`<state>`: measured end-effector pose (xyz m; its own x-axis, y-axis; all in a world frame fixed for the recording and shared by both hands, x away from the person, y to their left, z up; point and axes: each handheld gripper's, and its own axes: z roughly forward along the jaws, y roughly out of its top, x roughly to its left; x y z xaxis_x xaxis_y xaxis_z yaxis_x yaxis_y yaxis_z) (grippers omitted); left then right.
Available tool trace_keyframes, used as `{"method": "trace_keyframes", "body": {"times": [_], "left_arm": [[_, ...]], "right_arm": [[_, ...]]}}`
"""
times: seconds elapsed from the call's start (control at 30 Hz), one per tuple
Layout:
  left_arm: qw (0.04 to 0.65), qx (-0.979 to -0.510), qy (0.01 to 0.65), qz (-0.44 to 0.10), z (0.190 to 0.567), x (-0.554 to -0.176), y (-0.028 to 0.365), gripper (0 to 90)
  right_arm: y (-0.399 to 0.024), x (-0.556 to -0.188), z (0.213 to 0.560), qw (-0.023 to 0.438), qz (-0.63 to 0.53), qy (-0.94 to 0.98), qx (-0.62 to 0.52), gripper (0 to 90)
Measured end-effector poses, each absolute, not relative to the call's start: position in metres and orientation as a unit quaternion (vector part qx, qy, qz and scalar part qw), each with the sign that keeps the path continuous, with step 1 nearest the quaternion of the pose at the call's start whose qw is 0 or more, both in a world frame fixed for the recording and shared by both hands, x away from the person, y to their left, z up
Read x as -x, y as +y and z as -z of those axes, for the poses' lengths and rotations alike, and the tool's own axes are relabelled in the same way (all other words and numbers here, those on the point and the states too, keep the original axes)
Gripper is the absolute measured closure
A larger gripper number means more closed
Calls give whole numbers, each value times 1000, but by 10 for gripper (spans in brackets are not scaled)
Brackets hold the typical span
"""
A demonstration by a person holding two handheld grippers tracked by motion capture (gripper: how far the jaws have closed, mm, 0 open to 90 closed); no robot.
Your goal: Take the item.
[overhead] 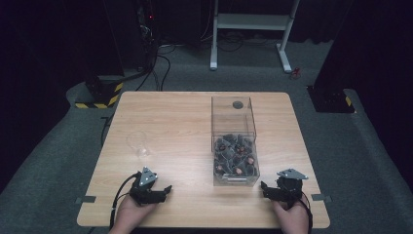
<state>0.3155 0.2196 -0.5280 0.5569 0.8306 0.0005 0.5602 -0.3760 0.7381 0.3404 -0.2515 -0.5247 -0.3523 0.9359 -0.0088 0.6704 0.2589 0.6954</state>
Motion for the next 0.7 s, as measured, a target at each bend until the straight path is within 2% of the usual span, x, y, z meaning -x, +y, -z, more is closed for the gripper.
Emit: {"method": "trace_keyframes", "body": {"times": [0.7], "left_arm": [[356, -807, 432, -188, 527, -316, 221, 210]], "right_arm": [[-252, -341, 525, 216, -307, 763, -526, 79]]}}
